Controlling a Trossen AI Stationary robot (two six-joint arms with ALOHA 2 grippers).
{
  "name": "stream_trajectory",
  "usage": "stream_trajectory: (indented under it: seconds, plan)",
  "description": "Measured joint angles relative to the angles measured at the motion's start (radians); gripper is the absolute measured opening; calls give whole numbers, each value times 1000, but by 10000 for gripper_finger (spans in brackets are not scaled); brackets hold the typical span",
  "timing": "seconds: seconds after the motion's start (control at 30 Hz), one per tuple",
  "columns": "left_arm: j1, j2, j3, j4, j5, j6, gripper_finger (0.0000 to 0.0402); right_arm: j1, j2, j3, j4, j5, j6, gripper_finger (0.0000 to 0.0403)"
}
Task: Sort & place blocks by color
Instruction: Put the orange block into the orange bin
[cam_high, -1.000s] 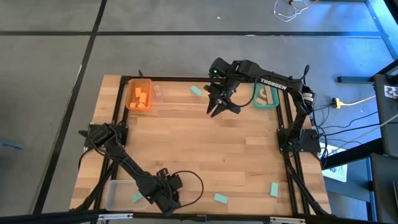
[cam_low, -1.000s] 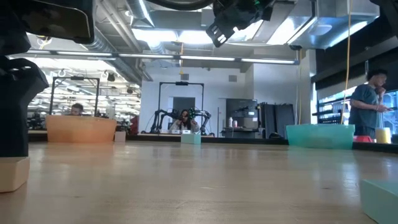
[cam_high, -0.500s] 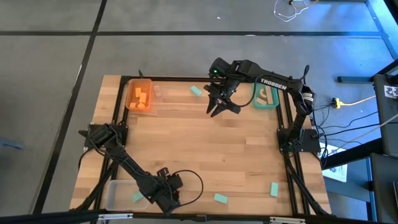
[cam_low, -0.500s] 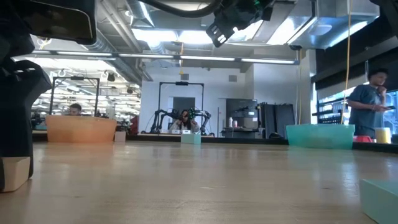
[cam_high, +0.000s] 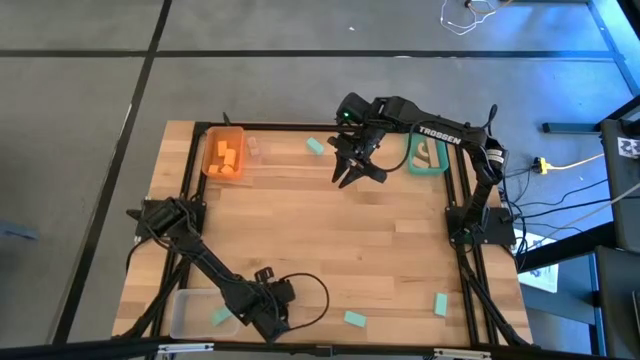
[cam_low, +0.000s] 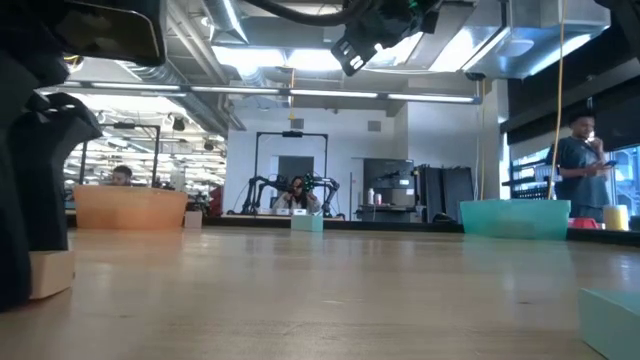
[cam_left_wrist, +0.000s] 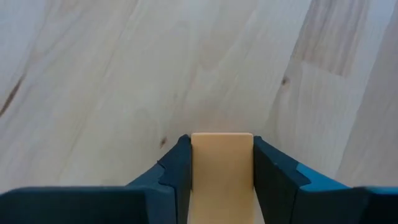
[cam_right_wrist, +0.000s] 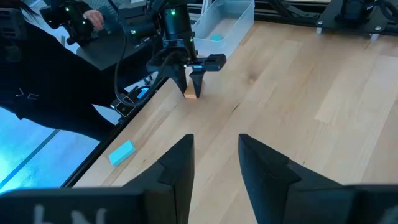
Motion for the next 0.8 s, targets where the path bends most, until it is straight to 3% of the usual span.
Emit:
stream_trajectory:
  seconds: [0.23,0.53,0.8]
  plan:
    - [52,4,55,-79,15,-11,124,0,0,0,-3,0,0,126]
    - [170,10,134,-348,-8,2,124,0,-33,0,-11,1,0,126]
    - [272,8,138,-386,-24,53,124,0,-138,0,-19,55,3,126]
